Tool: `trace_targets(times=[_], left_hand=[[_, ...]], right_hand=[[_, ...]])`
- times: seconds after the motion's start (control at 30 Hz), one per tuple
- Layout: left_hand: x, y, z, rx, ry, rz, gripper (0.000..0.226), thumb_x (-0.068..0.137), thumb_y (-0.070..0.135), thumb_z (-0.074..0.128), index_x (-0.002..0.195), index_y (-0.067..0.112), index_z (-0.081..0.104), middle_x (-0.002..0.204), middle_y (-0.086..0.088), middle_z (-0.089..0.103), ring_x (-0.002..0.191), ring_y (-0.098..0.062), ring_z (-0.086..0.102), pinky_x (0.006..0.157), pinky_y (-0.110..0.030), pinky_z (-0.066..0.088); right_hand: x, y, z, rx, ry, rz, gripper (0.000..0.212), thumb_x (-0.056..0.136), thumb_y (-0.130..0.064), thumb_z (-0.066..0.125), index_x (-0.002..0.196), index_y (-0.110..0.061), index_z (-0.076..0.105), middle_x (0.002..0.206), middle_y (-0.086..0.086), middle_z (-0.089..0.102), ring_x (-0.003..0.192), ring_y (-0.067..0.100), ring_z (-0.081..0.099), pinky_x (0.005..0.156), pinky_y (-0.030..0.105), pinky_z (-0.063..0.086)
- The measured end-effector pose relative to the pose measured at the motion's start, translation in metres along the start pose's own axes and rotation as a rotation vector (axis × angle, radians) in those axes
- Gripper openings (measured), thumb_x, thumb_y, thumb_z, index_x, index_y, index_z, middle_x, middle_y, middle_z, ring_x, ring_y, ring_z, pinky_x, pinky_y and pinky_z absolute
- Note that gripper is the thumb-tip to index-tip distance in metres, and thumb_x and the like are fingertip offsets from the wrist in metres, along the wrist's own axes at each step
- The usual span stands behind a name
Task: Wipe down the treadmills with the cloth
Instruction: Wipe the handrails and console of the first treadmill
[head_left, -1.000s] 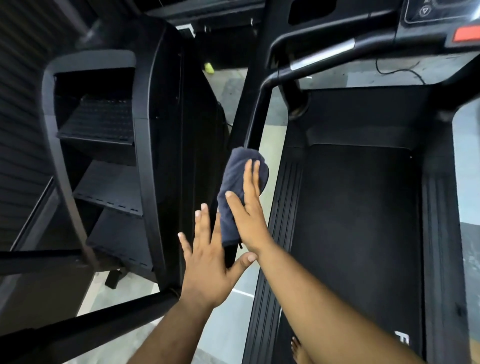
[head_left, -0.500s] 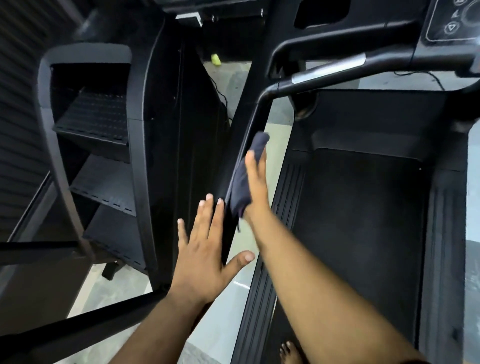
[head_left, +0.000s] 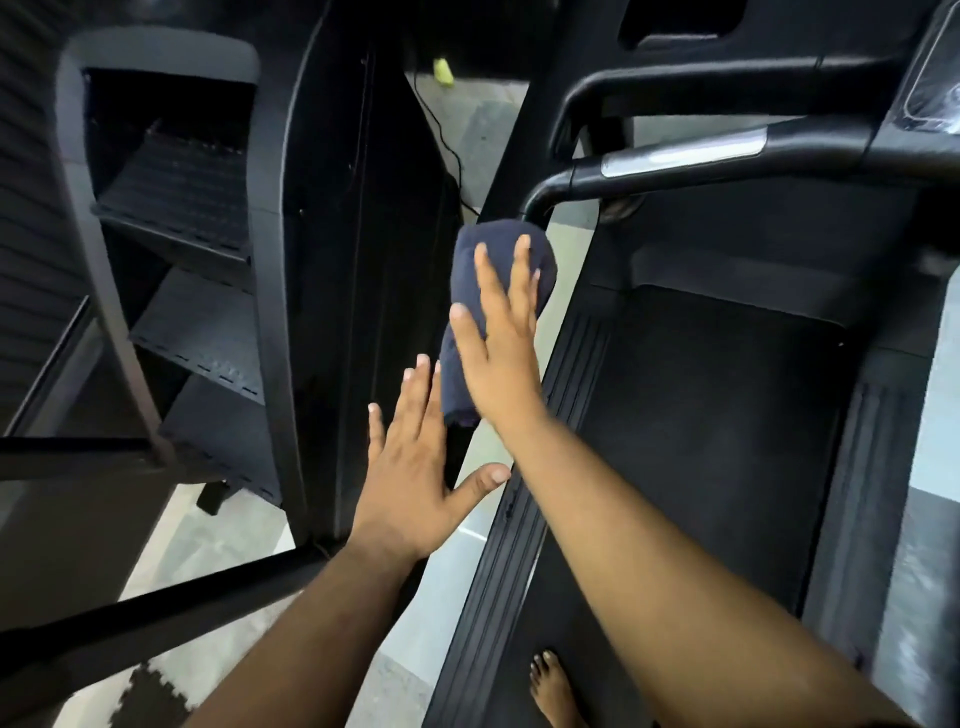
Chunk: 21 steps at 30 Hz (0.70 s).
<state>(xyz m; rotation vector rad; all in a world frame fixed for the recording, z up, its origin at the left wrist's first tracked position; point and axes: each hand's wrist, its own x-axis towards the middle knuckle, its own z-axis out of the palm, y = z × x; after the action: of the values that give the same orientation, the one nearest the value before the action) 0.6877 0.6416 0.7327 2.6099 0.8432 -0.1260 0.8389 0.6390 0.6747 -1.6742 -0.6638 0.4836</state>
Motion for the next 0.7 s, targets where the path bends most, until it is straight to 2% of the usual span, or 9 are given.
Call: trace_targets(times=[0.07, 0.13, 0.27, 0.33, 0.4, 0.47, 0.53, 0.6, 0.7], left_hand=[[-0.006, 0.001, 0.000, -0.076, 0.016, -0.021, 0.108, 0.085, 0.087, 0.029, 0.162, 0.021, -0.009, 0.170, 0.007, -0.016, 0.156, -0.011, -0.016, 0.125, -0.061, -0.001], [-0.009, 0.001, -0.004, -0.100, 0.020, -0.024, 0.107, 0.086, 0.088, 0.026, 0.162, 0.022, -0.010, 0.169, 0.008, -0.017, 0.156, -0.011, -0.016, 0.125, -0.061, -0.001], [-0.003, 0.001, -0.005, -0.067, 0.026, -0.015, 0.106, 0.084, 0.088, 0.027, 0.162, 0.025, -0.009, 0.169, 0.010, -0.019, 0.156, -0.012, -0.015, 0.125, -0.060, -0.002], [-0.001, 0.001, -0.003, -0.048, 0.021, -0.021, 0.105, 0.084, 0.088, 0.029, 0.162, 0.028, -0.007, 0.169, 0.008, -0.018, 0.156, -0.013, -0.015, 0.125, -0.058, -0.003], [-0.004, 0.001, -0.001, -0.019, 0.010, -0.024, 0.105, 0.084, 0.090, 0.029, 0.162, 0.029, -0.006, 0.170, 0.007, -0.018, 0.156, -0.013, -0.015, 0.125, -0.059, -0.002], [-0.004, -0.001, -0.001, 0.010, 0.005, -0.029, 0.106, 0.083, 0.092, 0.027, 0.163, 0.029, -0.005, 0.170, 0.005, -0.018, 0.156, -0.014, -0.016, 0.125, -0.060, -0.002], [-0.001, -0.001, -0.001, 0.032, 0.006, -0.033, 0.107, 0.082, 0.093, 0.027, 0.162, 0.030, -0.005, 0.169, 0.004, -0.019, 0.156, -0.014, -0.017, 0.125, -0.059, -0.002], [0.001, 0.000, 0.001, 0.054, 0.003, -0.026, 0.107, 0.082, 0.092, 0.029, 0.162, 0.031, -0.006, 0.169, 0.004, -0.020, 0.156, -0.015, -0.017, 0.125, -0.057, -0.004], [-0.001, -0.003, 0.003, 0.072, -0.024, -0.034, 0.108, 0.083, 0.092, 0.028, 0.162, 0.028, -0.008, 0.168, 0.003, -0.023, 0.156, -0.015, -0.019, 0.124, -0.057, -0.005]], right_hand=[[-0.036, -0.001, 0.006, 0.036, -0.039, -0.075, 0.063, 0.105, -0.043, 0.040, 0.163, -0.028, 0.018, 0.171, -0.010, -0.014, 0.157, 0.022, -0.018, 0.125, 0.035, -0.006], [-0.037, 0.002, 0.005, 0.161, -0.046, -0.081, 0.070, 0.104, -0.041, 0.044, 0.163, -0.028, 0.009, 0.171, -0.008, -0.013, 0.158, 0.018, -0.016, 0.127, 0.041, -0.004], [0.045, 0.018, -0.005, 0.422, 0.101, 0.200, 0.078, 0.100, -0.040, 0.045, 0.162, -0.023, 0.000, 0.173, 0.001, -0.003, 0.159, 0.014, -0.001, 0.130, 0.044, 0.006], [0.043, 0.031, 0.004, 0.567, 0.131, 0.344, 0.085, 0.097, -0.062, 0.046, 0.164, -0.027, 0.008, 0.172, -0.007, 0.007, 0.157, 0.009, 0.008, 0.129, 0.045, 0.010], [-0.006, 0.039, 0.022, 0.688, 0.075, 0.496, 0.099, 0.082, -0.089, 0.048, 0.162, -0.040, 0.018, 0.169, -0.016, 0.020, 0.155, 0.005, 0.019, 0.128, 0.046, 0.016], [-0.041, 0.037, 0.030, 0.751, -0.002, 0.557, 0.109, 0.067, -0.099, 0.050, 0.159, -0.046, 0.023, 0.167, -0.017, 0.025, 0.154, 0.006, 0.023, 0.127, 0.046, 0.020], [-0.018, 0.038, 0.016, 0.615, 0.012, 0.544, 0.106, 0.066, -0.098, 0.052, 0.157, -0.049, 0.028, 0.165, -0.016, 0.029, 0.151, 0.006, 0.029, 0.125, 0.044, 0.025], [0.036, 0.027, -0.002, 0.631, 0.102, 0.603, 0.093, 0.080, -0.087, 0.051, 0.158, -0.042, 0.029, 0.163, -0.013, 0.034, 0.148, 0.007, 0.035, 0.124, 0.043, 0.029], [0.049, 0.012, -0.006, 0.483, 0.157, 0.409, 0.082, 0.098, -0.059, 0.050, 0.164, -0.031, 0.011, 0.172, -0.006, 0.013, 0.157, 0.014, 0.015, 0.129, 0.040, 0.016]])
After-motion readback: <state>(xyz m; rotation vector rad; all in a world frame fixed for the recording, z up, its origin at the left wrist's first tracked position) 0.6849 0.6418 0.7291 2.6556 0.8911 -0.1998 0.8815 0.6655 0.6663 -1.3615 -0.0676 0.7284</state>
